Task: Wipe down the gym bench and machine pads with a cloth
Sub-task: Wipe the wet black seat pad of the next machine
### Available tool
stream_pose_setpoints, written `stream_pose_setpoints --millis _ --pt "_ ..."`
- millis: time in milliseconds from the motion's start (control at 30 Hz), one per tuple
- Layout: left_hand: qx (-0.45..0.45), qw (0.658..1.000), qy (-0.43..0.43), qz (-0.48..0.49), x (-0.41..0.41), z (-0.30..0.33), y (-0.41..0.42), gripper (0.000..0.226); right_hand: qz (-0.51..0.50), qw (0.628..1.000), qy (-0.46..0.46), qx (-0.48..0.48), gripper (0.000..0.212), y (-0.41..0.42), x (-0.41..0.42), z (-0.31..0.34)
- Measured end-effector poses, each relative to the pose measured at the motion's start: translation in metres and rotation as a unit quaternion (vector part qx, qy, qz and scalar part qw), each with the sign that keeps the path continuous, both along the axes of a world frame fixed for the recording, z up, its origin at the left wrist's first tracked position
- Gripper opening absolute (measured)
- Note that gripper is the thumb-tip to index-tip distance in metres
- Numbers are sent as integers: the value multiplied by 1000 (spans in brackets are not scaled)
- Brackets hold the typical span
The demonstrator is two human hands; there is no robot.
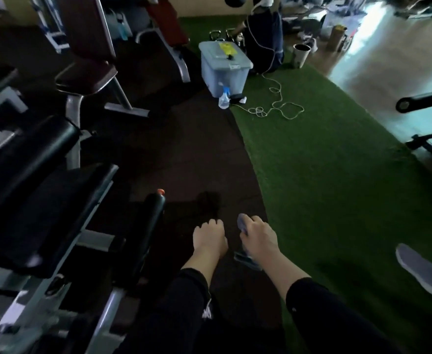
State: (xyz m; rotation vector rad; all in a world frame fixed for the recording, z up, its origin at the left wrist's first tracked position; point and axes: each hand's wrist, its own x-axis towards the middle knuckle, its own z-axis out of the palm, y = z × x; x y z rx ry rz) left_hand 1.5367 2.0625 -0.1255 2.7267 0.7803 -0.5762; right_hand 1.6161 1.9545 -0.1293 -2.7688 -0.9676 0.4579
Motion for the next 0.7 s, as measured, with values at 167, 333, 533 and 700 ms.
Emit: stream_pose_setpoints --millis 167,333,533,700 --pt "-6 999 -2 39 79 3 82 41 22 1000 8 -1 43 87 81 0" --pt "-18 995 -6 93 162 -9 161 38 64 998 18 2 47 177 167 -10" --pt "-34 982 -14 186 263 -15 265 41 162 987 23 9 50 300 282 -24" --pt "-41 962 -17 268 312 -4 346 43 225 974 32 -1 50 396 344 -21"
